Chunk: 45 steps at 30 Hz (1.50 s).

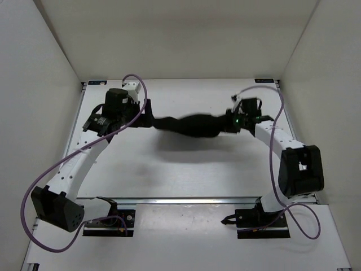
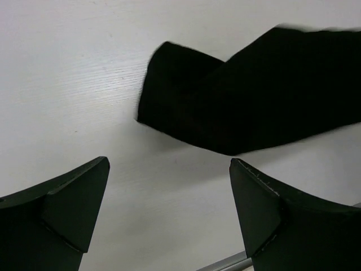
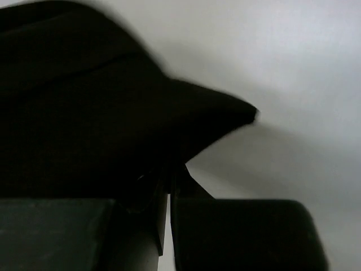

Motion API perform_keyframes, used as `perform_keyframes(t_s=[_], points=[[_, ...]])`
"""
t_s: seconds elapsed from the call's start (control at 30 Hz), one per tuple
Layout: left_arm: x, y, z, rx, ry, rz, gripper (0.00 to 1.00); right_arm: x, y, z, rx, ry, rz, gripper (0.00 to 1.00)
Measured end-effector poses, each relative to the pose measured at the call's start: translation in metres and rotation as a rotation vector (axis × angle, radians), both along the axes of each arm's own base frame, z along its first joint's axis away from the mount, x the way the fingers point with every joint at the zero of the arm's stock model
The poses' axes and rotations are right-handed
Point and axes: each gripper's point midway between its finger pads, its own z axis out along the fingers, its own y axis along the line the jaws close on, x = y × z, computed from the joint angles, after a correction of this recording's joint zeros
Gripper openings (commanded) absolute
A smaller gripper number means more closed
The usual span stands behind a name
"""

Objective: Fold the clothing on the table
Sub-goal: Move the skirt to the center of the board, then flatten the skirt out

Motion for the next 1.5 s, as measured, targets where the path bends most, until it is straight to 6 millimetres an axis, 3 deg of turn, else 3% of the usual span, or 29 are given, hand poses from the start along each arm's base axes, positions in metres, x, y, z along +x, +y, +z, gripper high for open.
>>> perform_keyframes(t_s=[0.03, 0.1, 0.2, 0.43, 0.73, 0.87, 1.03, 1.17, 1.43, 1.5], points=[[-0.005, -0.003, -0.005, -0.003, 0.001, -0.011, 0.99, -0.017, -0.001, -0.039, 0.0, 0.106, -0.002, 0.0], [-0.018, -0.011, -0.02, -0.007, 0.02, -0.037, 0.98, -0.055, -0.006, -0.095, -0.007, 0.283, -0.009, 0.0], [-0.036, -0.024, -0.052, -0.016, 0.07, -0.083, 0.99, -0.087, -0.008, -0.121, -0.002, 0.378, -0.007, 0.0], [-0.062, -0.038, -0.122, -0.024, 0.204, -0.119, 0.99, -0.107, -0.005, -0.094, 0.052, 0.266, 0.005, 0.0], [-0.041, -0.033, -0.171, -0.009, 0.261, -0.052, 0.99, -0.14, -0.017, -0.094, 0.055, 0.272, -0.008, 0.0], [-0.041, -0.034, -0.196, -0.008, 0.297, -0.048, 0.9, -0.142, -0.018, -0.095, 0.059, 0.275, -0.012, 0.0], [-0.04, -0.049, -0.212, -0.019, 0.319, -0.081, 0.8, -0.143, -0.016, -0.095, 0.059, 0.278, -0.005, 0.0], [-0.043, -0.057, -0.22, -0.025, 0.336, -0.1, 0.65, -0.143, -0.017, -0.095, 0.059, 0.278, -0.007, 0.0], [-0.043, -0.064, -0.224, -0.042, 0.346, -0.11, 0.0, -0.141, -0.024, -0.094, 0.059, 0.273, -0.026, 0.0], [-0.044, -0.065, -0.228, -0.037, 0.356, -0.113, 0.0, -0.141, -0.026, -0.095, 0.055, 0.27, -0.026, 0.0]])
